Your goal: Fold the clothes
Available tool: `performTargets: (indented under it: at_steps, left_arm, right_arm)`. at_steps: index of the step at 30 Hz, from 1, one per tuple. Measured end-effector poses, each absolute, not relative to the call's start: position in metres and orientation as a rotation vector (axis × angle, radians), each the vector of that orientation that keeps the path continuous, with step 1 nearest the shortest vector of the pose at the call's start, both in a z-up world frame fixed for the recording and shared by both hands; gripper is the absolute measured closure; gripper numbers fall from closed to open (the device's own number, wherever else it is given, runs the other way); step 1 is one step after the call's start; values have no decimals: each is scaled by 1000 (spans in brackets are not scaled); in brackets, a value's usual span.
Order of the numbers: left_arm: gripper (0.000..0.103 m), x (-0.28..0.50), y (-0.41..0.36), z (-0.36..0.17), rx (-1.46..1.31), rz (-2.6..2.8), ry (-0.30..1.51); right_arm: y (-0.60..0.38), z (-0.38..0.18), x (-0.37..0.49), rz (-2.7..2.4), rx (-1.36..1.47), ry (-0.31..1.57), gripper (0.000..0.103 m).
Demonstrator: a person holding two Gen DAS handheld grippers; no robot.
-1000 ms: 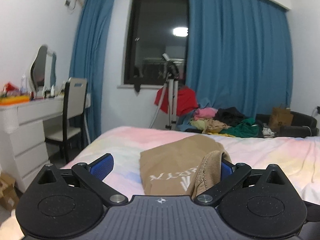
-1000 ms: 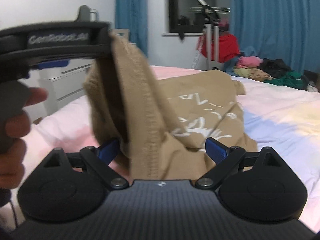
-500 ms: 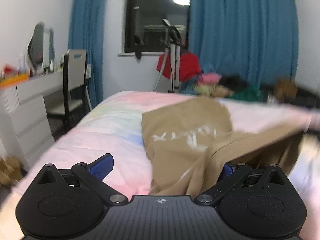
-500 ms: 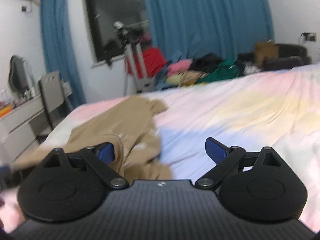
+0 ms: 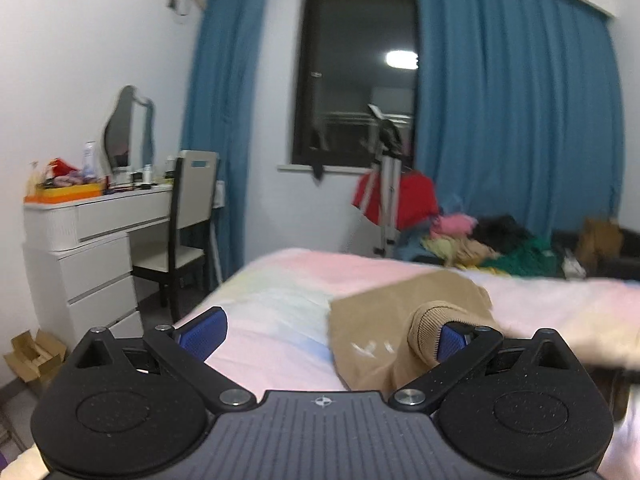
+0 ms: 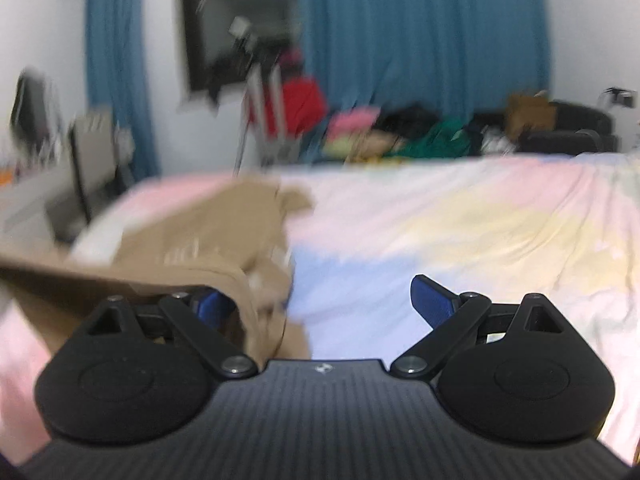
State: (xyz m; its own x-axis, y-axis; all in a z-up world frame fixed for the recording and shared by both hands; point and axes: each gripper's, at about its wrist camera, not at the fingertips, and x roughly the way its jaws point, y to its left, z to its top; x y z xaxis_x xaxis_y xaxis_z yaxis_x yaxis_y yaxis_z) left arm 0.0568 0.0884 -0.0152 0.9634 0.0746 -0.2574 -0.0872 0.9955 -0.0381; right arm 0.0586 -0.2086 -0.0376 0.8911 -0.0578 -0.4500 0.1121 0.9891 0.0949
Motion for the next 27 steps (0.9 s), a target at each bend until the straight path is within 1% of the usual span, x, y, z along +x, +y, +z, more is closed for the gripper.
performTargets:
  at_steps: [4, 6, 7, 9, 13, 15, 19, 22, 23, 27]
  left_arm:
    - [1, 53, 99, -11, -88, 82, 262]
    - [0, 53, 100, -10, -94, 80, 278]
    - [0, 53, 101, -10, -94, 79, 285]
    - [0, 54, 100, -10, -84, 78, 303]
    - [0, 58, 91, -18, -19, 24, 357]
    - [0, 64, 80, -26, 35, 16, 391]
    - [0, 76, 55, -52, 147, 14, 472]
    - [0, 84, 40, -76, 236, 9, 512]
    - [0, 85, 35, -83, 273, 9, 516]
    - [0, 79, 13, -97, 449, 16, 441]
  right_arm:
    - [-202, -61, 79, -42, 111, 631, 8]
    - [-205, -65, 79, -44, 140, 655, 9]
    - [-209, -63, 75, -58, 156, 633, 9]
    - [-219, -49, 64, -98, 208, 530, 9]
    - [-244, -18, 33, -134, 331, 257, 9]
    - [-246, -7, 22, -157, 316, 158, 9]
    - [-245, -6, 17, -183, 287, 94, 9]
    - [-242, -7, 19, -171, 269, 104, 9]
    - [-240, -6, 19, -162, 257, 102, 9]
    - [-231, -2, 14, -128, 204, 93, 9]
